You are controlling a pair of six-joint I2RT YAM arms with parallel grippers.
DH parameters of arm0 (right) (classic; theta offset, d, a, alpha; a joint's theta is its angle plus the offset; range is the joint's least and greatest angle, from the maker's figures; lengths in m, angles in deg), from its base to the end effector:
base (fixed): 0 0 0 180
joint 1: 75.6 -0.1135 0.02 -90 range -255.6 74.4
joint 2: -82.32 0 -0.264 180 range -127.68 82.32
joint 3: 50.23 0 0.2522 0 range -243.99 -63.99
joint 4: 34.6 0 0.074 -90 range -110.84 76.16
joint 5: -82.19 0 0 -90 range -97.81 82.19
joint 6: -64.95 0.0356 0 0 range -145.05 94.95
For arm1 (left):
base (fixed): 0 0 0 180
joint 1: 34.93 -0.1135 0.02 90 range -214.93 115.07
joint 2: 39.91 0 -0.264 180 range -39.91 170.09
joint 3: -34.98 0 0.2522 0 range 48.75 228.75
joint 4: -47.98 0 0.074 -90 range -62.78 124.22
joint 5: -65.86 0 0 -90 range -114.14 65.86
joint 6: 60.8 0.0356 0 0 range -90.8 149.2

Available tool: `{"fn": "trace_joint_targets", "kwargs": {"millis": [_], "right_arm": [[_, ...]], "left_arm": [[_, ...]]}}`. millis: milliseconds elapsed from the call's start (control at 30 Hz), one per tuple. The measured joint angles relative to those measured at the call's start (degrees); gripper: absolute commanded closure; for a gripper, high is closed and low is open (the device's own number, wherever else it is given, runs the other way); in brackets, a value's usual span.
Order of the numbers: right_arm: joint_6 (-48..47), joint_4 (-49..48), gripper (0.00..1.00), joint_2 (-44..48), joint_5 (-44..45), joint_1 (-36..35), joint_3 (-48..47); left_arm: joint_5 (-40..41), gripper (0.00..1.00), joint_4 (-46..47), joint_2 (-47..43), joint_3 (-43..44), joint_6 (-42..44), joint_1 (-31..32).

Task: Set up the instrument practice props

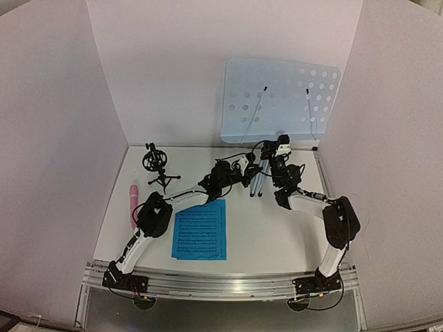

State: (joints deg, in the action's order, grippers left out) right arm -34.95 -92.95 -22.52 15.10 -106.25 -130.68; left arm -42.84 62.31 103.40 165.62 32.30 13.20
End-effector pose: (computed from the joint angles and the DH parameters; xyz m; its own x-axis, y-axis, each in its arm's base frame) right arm 0.3562 0.1950 0.3242 0.5064 0.1160 -0.8545 -0.1063 0.9917 0.0716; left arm 0.3822 -0.4436 0.2190 0.0690 -0.0003 -0.9976 0.9169 0.3942 0.0633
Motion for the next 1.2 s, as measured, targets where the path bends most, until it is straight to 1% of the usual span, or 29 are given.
{"fn": "trace_joint_targets", "kwargs": {"millis": [267, 433, 600, 733, 900, 1200], "right_arm": [[0.7, 2.7, 1.00, 2.2, -3.6, -0.4, 1.6], [0.7, 4.3, 1.00, 4.2, -3.6, -1.1, 3.1], [0.3, 4.0, 1.00, 6.0, -3.7, -1.9, 5.4], [-1.2, 3.9, 1.00, 8.0, -3.9, -2.4, 7.6], [-3.4, 4.8, 1.00, 10.0, -4.0, -2.8, 9.4], [-5.5, 11.4, 1.00, 14.5, -4.9, -3.6, 11.1]], "left_arm": [[-1.2, 1.00, 1.1, -3.3, -5.3, -0.4, 0.0], [-3.7, 1.00, -3.7, -6.0, -6.7, 0.0, 0.0], [-4.7, 1.00, -7.8, -8.5, -8.3, 1.7, -0.1], [-6.2, 1.00, -11.8, -10.4, -9.1, 3.2, -0.1], [-6.8, 1.00, -14.2, -12.2, -10.6, 4.0, 0.0], [-6.9, 1.00, -18.1, -14.9, -12.6, 4.1, 0.3]]}}
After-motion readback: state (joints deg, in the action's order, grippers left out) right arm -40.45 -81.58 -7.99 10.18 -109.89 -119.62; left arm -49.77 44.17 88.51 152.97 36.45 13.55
